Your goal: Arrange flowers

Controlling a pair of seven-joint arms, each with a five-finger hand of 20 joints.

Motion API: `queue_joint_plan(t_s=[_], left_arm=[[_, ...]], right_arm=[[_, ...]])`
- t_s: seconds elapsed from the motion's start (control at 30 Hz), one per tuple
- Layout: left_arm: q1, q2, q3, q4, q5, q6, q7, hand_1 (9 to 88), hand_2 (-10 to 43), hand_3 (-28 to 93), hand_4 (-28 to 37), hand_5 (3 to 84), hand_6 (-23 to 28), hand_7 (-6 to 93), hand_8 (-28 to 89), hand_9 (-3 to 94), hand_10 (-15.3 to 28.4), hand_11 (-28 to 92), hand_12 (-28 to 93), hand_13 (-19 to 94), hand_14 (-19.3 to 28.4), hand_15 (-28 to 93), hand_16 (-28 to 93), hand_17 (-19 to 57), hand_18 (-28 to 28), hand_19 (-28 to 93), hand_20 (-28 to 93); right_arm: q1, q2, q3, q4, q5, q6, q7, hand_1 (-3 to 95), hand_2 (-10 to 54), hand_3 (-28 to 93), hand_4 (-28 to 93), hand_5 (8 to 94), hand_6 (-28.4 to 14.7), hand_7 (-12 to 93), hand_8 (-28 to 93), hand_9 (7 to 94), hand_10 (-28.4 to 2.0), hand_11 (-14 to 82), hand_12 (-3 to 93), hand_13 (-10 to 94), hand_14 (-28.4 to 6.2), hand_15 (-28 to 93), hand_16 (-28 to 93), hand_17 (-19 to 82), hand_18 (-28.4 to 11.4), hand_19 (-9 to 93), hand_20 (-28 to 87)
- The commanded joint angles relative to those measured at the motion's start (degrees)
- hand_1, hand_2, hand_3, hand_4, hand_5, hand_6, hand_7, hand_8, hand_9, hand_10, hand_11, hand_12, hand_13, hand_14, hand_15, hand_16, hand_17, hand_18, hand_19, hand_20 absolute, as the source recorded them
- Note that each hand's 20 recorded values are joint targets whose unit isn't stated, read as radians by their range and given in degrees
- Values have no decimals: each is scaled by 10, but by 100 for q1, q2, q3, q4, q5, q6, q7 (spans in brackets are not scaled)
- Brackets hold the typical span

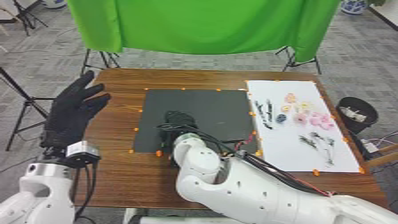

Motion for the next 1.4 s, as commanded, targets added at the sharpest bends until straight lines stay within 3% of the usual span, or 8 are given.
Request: queue_joint_plan(t_s=[0.03,0.17,0.33,0.57,0.87,1.13,1.2,1.4], left_arm=[[431,41,-353,-152,-36,124,31,326,87,626,-182,344,81,116,-84,311,173,253,116,206,236,509,-84,-105,221,435,83],[725,97,-539,-218,-127,201,133,325,88,625,-185,347,81,121,-85,321,179,248,119,211,243,515,-80,-106,222,439,80],[1197,275,-722,-310,-413,372,585,314,85,622,-196,351,80,122,-86,327,179,244,126,209,246,517,-79,-107,221,441,74],[1790,-28,-971,-350,-96,614,631,273,81,605,-232,346,74,120,-85,311,170,233,131,191,236,501,-81,-113,209,423,69],[2341,-423,-1100,-418,5,702,803,221,74,596,-278,341,68,111,-81,307,164,234,139,180,224,492,-64,-122,187,388,99],[2433,-252,-944,-490,-267,856,1041,221,72,602,-282,341,67,107,-80,306,166,235,138,173,221,502,-68,-131,174,367,119],[2378,-164,-873,-501,-250,914,986,222,72,603,-282,341,68,106,-80,305,166,235,137,171,220,502,-70,-131,174,364,125],[2321,-172,-823,-547,280,1208,552,230,74,606,-283,340,69,103,-79,298,166,236,134,161,214,500,-75,-135,167,356,132]], right_arm=[[702,326,-681,-311,-156,574,274,440,-95,744,-142,767,-43,346,205,761,-160,564,331,759,-111,826,218,294,-244,730,181],[963,540,-826,-632,-61,702,161,397,-95,754,-121,755,-56,349,202,745,-180,592,302,748,-120,839,210,292,-254,735,189],[1105,771,-892,-885,16,630,5,357,-79,769,-115,738,-68,348,190,726,-190,603,290,734,-126,846,205,281,-267,735,190],[694,1244,-322,-1525,490,-364,-313,314,-22,747,-152,673,-100,346,-91,656,-221,594,272,673,-150,844,180,245,-283,722,173],[77,2019,547,-2495,634,-1117,-531,309,-15,717,-182,582,-131,285,-96,572,-240,564,248,597,-185,809,153,226,-284,709,172],[-729,2816,1357,-3151,447,-846,-406,311,-14,715,-183,583,-135,275,-91,573,-245,559,241,596,-189,807,146,227,-284,709,172],[-1020,2997,1671,-3286,314,-844,-373,313,-15,716,-183,584,-135,274,-90,573,-245,559,241,600,-189,807,145,229,-284,712,173],[-1982,3496,2815,-3638,273,-776,-88,316,-16,716,-184,586,-137,269,-88,575,-245,557,242,614,-184,818,148,233,-284,716,172]])
